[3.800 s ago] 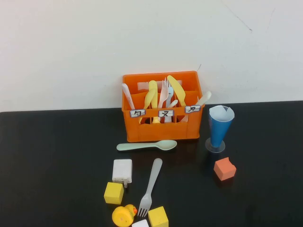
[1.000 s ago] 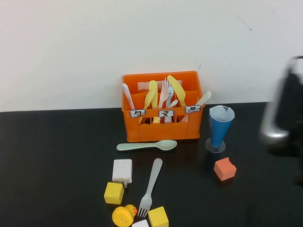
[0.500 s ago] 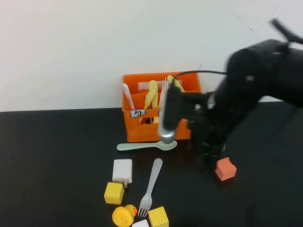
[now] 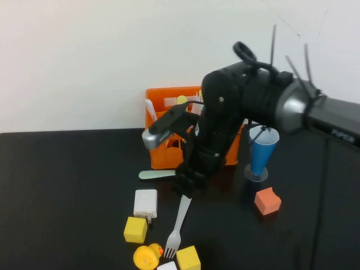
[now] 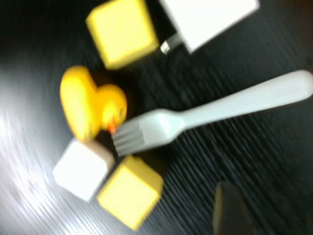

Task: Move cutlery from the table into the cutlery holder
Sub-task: Pick up the fork

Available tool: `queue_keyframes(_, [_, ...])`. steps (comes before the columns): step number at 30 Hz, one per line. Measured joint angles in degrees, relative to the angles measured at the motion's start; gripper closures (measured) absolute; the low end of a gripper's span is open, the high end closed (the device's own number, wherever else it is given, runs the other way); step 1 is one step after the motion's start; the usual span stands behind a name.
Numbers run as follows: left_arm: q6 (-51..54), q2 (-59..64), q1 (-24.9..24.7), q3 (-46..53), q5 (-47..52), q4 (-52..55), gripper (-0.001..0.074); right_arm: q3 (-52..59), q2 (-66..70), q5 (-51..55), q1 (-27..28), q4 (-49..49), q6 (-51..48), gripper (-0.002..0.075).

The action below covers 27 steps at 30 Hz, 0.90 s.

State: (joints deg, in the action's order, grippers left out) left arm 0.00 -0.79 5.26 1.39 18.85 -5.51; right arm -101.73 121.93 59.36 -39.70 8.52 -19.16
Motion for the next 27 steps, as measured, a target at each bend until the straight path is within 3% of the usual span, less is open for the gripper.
queue_keyframes(5, [0.0,0.0,0.0,0.0,0.0,0.0,0.0736,-3.61,2.76,0.62,0.0,-0.34,20.41,0.0358])
queue_keyframes(14, [0.0,0.0,0.0,0.0,0.0,0.0,0.0736,-5.67,8.11,-1.31,-1.81,-10.04,56.36,0.0351])
queue_keyframes(18, [0.0,0.0,0.0,0.0,0.0,0.0,0.0736,-8.2,11.64,-2.2,-3.43,-11.2,61.99,0.0351])
queue_keyframes(27, [0.0,0.0,0.0,0.0,0.0,0.0,0.0736,-15.01,19.31,-0.55,-4.96,-9.5,63.13,0.0351])
